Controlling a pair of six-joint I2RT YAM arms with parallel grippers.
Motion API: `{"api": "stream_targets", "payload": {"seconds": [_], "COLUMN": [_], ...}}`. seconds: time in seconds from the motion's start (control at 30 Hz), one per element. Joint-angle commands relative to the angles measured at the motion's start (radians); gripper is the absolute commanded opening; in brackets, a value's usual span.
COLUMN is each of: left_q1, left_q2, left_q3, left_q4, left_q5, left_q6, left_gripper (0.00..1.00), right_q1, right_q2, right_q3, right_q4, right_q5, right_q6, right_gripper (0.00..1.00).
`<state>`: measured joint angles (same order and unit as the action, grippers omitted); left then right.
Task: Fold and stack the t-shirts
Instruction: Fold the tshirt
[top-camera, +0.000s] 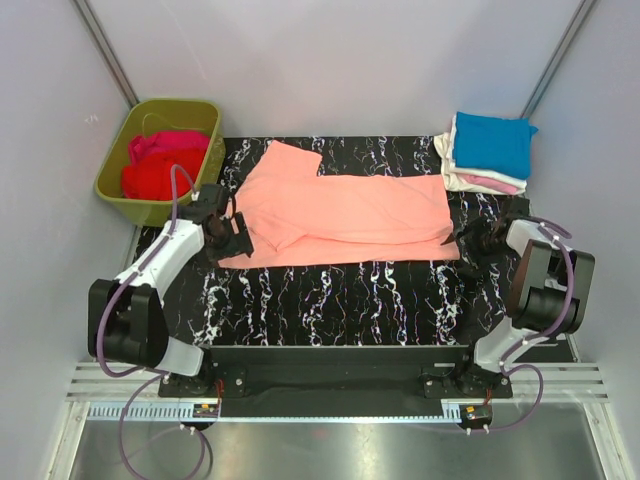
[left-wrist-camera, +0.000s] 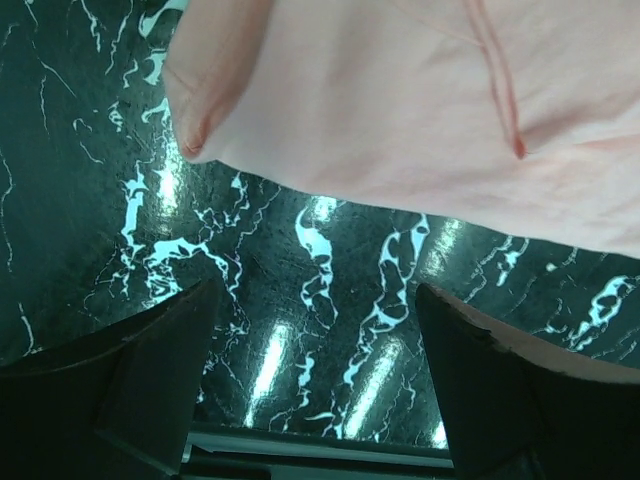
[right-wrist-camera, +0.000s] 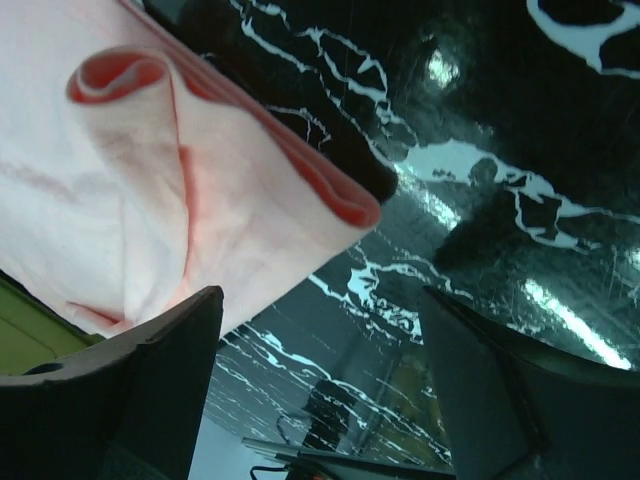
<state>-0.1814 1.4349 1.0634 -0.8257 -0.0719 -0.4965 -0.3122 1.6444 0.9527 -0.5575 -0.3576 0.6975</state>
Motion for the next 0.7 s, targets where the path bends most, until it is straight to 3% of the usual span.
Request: {"api": "stream_targets", "payload": {"seconds": [0.0, 0.33, 0.5, 0.67], "left_q1": [0.043, 0.076, 0.077, 0.085], "left_q2": [-0.030, 0.058, 0.091, 0.162], "left_q3": [-0.052, -0.103, -0.135, -0.146], "left_q4": [0.161, 0.235, 0.281, 0.304], "left_q5": [0.041, -0.015, -0.058, -0.100], "left_q6": [-0.043, -0.105, -0.148, -0.185], "left_gripper": [0.87, 0.91, 0.88, 0.84], "right_q1": [-0.005, -0.010, -0.011, -0.018], "right_q2": [0.038, 0.141, 0.150, 0.138], "right_q3": [0.014, 0.051, 0.041, 0.029], "right_q4": [0.073, 0.114, 0.128, 0.126], "right_q5": [0.009, 0.017, 0.008, 0.008], "right_q6": [-0.023, -0.024, -0.033, -0.047], "right_gripper": [0.84, 0.62, 0.28, 0.14]}}
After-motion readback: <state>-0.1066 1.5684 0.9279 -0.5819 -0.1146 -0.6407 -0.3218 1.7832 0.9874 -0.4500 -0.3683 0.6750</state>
